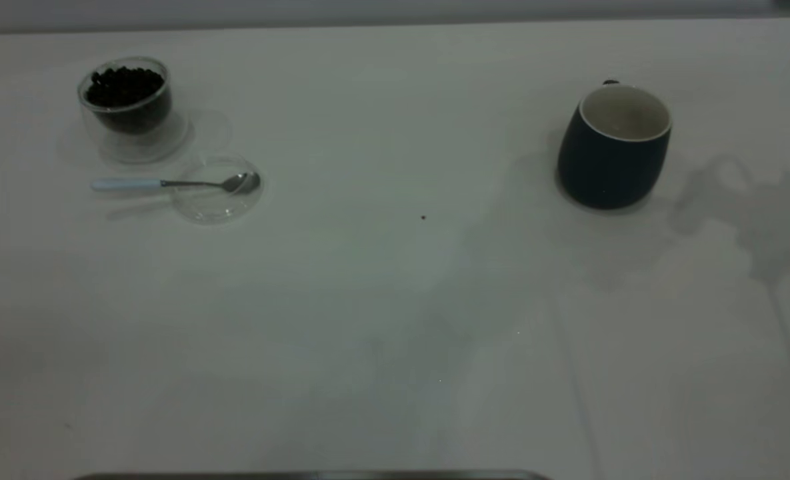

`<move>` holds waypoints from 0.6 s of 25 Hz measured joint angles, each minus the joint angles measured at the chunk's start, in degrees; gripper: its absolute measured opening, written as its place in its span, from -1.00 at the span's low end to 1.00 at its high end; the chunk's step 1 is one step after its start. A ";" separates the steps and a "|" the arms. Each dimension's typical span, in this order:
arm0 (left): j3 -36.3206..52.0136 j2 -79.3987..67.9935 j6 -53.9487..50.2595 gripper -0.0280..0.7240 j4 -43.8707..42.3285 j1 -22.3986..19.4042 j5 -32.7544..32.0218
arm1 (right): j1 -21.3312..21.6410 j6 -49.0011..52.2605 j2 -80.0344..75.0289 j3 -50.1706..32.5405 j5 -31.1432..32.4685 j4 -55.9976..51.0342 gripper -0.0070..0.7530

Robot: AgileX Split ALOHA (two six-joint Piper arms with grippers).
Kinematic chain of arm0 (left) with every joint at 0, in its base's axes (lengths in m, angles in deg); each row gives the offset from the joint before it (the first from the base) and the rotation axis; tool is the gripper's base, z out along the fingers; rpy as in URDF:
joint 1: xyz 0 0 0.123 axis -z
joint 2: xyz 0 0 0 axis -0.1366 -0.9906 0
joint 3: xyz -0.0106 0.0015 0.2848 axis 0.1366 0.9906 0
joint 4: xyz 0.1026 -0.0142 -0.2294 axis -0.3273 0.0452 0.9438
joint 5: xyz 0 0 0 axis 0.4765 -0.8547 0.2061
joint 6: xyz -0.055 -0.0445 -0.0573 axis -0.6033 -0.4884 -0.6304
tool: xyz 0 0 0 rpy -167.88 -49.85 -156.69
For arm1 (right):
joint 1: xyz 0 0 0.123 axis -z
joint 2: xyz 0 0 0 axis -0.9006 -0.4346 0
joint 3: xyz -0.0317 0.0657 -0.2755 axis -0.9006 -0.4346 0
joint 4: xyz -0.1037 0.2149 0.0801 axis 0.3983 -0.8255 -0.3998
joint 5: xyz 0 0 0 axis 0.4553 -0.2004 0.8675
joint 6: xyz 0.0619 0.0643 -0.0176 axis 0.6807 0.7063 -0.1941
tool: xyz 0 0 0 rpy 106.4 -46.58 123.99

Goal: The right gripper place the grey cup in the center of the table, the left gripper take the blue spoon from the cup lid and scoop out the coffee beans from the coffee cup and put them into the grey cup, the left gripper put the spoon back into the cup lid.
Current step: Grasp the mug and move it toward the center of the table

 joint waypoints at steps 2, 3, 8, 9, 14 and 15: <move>0.00 0.00 0.00 0.63 0.00 0.00 0.00 | 0.00 -4.32 -2.93 1.64 -1.51 0.00 0.23; 0.00 0.00 0.00 0.63 0.00 0.00 0.00 | -0.22 -5.71 -4.31 2.21 -2.46 0.00 0.23; 0.00 0.00 0.13 0.63 0.33 0.00 0.00 | -2.84 -11.18 -10.45 5.34 -8.48 0.00 0.23; 0.00 0.00 0.13 0.63 0.00 0.00 0.00 | -3.43 -11.63 -11.48 6.16 -9.35 0.00 0.23; 0.00 0.00 0.13 0.63 0.33 0.00 0.00 | -6.08 -12.16 -15.87 9.94 -11.63 0.00 0.23; 0.00 0.00 0.13 0.63 0.33 0.00 0.00 | -6.81 -12.16 -16.48 10.61 -11.84 0.00 0.23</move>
